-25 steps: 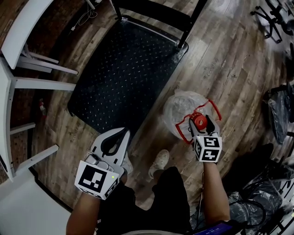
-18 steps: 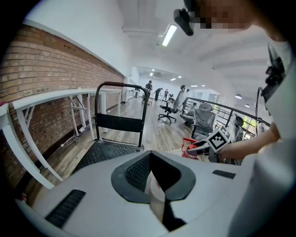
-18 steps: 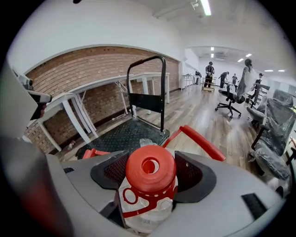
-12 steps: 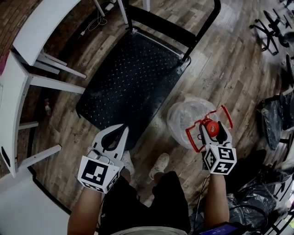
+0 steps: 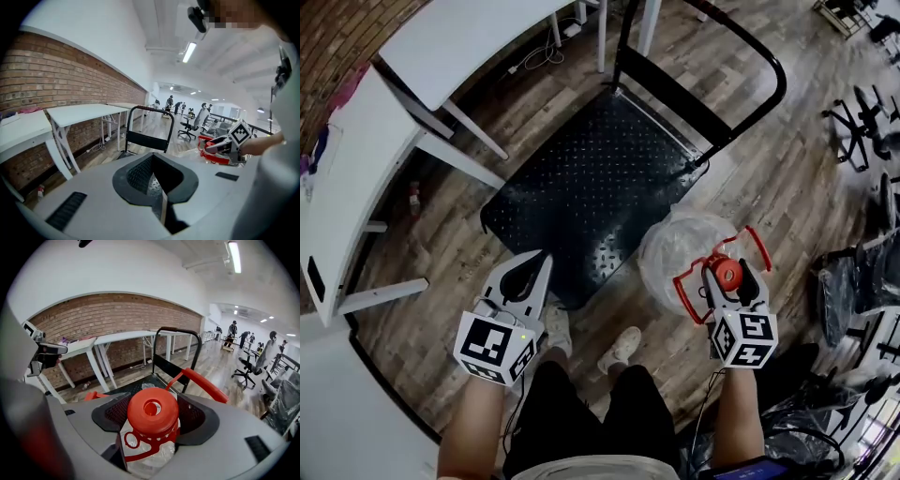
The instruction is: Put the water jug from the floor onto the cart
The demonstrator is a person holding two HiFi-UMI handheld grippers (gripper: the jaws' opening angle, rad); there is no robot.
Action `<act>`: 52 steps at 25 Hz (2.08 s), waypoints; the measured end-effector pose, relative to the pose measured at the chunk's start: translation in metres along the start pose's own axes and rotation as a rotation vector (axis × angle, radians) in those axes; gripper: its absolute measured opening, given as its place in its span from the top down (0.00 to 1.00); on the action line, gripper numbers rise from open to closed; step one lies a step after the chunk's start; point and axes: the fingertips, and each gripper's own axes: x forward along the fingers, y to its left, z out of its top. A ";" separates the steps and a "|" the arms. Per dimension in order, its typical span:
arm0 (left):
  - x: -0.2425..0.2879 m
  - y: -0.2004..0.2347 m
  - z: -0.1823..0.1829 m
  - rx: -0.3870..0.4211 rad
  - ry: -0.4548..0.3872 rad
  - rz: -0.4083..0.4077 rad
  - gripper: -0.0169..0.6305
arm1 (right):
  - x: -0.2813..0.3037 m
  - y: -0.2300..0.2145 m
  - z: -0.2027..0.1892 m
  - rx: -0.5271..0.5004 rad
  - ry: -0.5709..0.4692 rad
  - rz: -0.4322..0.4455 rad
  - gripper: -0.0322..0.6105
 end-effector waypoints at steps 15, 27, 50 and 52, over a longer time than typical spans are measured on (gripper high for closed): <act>-0.118 0.133 -0.044 -0.167 -0.026 0.265 0.97 | 0.072 0.202 0.063 -0.098 0.001 0.309 0.46; -0.165 0.189 -0.079 -0.219 0.004 0.341 0.97 | 0.113 0.309 0.053 -0.213 0.044 0.396 0.46; -0.136 0.204 -0.103 -0.245 0.054 0.261 0.97 | 0.145 0.328 0.007 -0.245 0.134 0.372 0.46; -0.133 0.204 -0.102 -0.246 0.055 0.252 0.97 | 0.146 0.330 0.007 -0.249 0.137 0.374 0.46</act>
